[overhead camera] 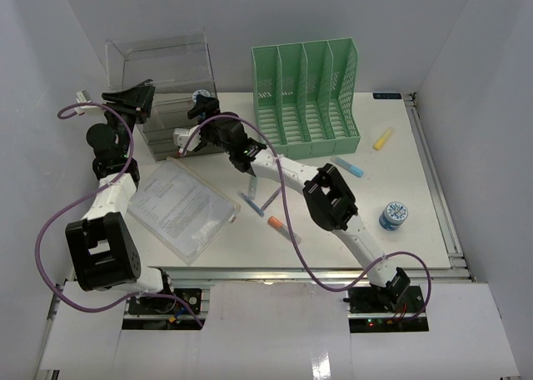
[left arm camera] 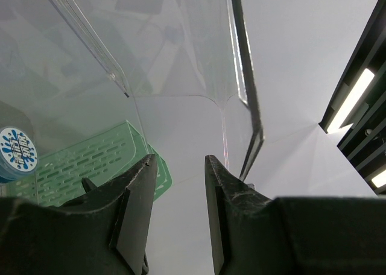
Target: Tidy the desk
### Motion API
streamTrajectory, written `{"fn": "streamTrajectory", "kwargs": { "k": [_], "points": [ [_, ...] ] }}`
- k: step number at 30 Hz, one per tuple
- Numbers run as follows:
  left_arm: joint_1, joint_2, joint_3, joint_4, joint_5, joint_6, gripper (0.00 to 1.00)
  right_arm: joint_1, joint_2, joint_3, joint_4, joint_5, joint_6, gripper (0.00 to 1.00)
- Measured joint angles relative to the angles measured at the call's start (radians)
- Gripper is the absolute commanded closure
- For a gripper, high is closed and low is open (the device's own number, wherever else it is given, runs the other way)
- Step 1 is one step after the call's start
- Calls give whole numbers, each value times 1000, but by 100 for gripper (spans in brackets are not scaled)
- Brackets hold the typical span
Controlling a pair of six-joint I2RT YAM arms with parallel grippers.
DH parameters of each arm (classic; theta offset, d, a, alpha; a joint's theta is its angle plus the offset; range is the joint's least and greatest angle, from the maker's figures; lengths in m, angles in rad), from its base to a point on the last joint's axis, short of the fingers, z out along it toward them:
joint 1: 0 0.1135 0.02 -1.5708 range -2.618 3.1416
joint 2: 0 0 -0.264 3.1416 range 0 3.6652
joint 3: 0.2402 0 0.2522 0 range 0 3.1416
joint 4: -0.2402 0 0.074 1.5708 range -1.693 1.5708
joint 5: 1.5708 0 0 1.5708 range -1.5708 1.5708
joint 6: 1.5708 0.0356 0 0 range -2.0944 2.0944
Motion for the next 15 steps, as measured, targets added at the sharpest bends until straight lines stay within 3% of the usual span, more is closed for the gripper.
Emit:
{"fn": "streamTrajectory", "kwargs": {
  "k": [8,15],
  "points": [
    [0,0,2,-1,1,-11,52,34,-327,-260,-172,-149,41,7],
    [0,0,2,-1,3,-11,51,68,-667,-333,-700,-443,46,2]
  ]
}}
